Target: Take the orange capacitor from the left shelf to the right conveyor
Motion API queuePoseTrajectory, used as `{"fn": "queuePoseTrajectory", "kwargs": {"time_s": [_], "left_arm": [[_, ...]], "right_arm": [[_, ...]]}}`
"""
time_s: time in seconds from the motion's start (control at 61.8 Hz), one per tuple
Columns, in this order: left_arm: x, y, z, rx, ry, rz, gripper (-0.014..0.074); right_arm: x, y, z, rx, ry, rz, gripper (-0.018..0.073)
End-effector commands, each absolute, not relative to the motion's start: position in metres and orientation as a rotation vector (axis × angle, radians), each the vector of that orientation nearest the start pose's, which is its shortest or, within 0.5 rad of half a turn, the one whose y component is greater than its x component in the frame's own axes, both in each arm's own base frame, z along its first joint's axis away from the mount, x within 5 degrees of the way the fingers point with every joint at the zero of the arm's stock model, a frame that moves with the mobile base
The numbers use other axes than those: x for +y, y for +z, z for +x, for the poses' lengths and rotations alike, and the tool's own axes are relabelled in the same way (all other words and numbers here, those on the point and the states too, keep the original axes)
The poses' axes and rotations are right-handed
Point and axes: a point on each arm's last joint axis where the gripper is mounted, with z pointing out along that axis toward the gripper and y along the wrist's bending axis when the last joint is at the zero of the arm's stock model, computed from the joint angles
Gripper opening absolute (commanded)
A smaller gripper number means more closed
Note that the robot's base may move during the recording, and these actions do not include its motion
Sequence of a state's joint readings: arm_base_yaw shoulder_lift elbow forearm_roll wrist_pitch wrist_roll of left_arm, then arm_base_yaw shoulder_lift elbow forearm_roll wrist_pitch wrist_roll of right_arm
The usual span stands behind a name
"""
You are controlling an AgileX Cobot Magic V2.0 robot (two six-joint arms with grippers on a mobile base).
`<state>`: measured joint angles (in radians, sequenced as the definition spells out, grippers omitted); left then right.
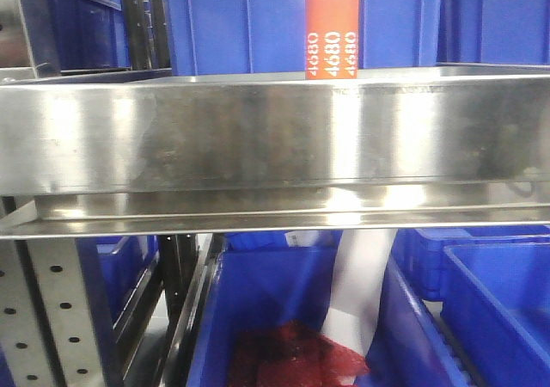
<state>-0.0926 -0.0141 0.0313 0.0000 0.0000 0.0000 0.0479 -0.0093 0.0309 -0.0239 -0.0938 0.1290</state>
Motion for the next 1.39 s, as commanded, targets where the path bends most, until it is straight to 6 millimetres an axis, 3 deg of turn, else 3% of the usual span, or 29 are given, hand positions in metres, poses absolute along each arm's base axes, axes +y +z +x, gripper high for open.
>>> {"fn": "queuePoseTrajectory", "kwargs": {"time_s": [0.0, 0.356, 0.615, 0.761, 0.939, 1.052, 1.15, 1.295, 1.376], "left_arm": [[-0.005, 0.213, 0.056, 1.415, -0.085, 0.065, -0.0105], [-0.005, 0.213, 0.056, 1.415, -0.085, 0.065, -0.0105], [-0.005, 0.213, 0.056, 1.415, -0.085, 0.065, -0.0105], [-0.005, 0.213, 0.056, 1.415, -0.085, 0.065, -0.0105], [-0.005, 0.213, 0.056, 1.415, -0.085, 0.065, -0.0105], [-0.005, 0.213, 0.056, 1.415, -0.085, 0.065, -0.0105], [-0.005, 0.213, 0.056, 1.414, -0.081, 0.069, -0.0105], [-0.005, 0.213, 0.056, 1.415, -0.085, 0.065, -0.0105], [-0.005, 0.213, 0.056, 1.415, -0.085, 0.065, -0.0105]], "right_arm": [[0.003, 0.22, 0.052, 1.304, 0.118, 0.026, 0.0057], [0.003, 0.221, 0.052, 1.297, 0.119, 0.025, 0.0057], [0.003, 0.238, 0.046, 1.114, 0.182, 0.051, 0.0057], [0.004, 0.282, 0.036, 1.094, 0.192, 0.035, 0.0057], [0.003, 0.346, 0.04, 1.272, 0.159, 0.009, 0.0057], [0.01, 0.381, 0.066, 1.383, 0.215, -0.036, 0.0057], [0.025, 0.397, 0.099, 1.484, 0.279, -0.114, 0.0057], [0.058, 0.4, 0.145, 1.638, 0.317, -0.255, 0.0078], [0.078, 0.39, 0.174, 1.721, 0.325, -0.311, 0.0179]]}}
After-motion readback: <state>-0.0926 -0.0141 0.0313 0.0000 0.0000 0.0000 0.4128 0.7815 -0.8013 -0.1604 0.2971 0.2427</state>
